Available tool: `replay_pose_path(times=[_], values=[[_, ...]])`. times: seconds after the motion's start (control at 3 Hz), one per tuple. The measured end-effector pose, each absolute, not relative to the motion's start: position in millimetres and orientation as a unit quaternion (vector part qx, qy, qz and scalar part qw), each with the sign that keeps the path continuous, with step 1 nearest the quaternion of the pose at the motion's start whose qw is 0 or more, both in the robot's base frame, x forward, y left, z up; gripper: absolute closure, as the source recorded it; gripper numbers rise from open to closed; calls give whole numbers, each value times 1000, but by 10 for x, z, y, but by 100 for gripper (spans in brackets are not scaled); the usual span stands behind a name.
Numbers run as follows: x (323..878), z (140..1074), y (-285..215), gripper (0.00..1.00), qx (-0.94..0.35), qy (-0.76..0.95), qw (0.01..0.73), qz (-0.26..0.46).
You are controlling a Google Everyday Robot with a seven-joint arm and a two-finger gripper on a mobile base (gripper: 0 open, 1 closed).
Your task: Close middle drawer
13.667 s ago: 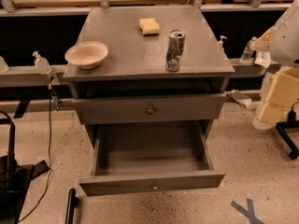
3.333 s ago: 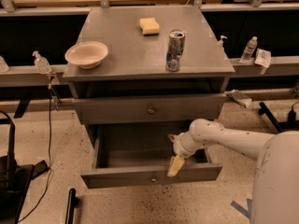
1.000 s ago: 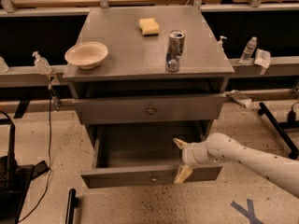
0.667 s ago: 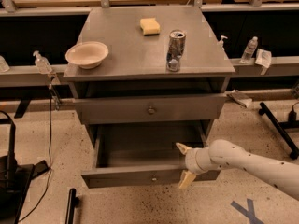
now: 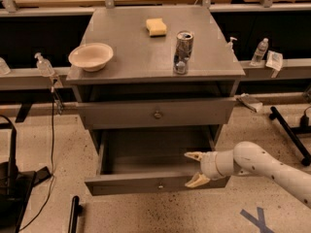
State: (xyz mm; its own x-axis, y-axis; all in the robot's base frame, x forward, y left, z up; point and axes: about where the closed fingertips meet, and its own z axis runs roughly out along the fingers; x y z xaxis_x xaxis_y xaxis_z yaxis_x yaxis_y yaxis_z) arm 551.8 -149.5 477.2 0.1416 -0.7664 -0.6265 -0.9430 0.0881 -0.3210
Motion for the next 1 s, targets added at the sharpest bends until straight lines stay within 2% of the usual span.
replay_pose_path(times=[0.33, 0.67, 1.0], values=[[5347, 5030, -1568, 62, -671, 619, 362, 188], [5217, 4979, -1676, 86, -674, 601, 355, 242], [4984, 4748, -1720, 100, -697, 569, 357, 250]])
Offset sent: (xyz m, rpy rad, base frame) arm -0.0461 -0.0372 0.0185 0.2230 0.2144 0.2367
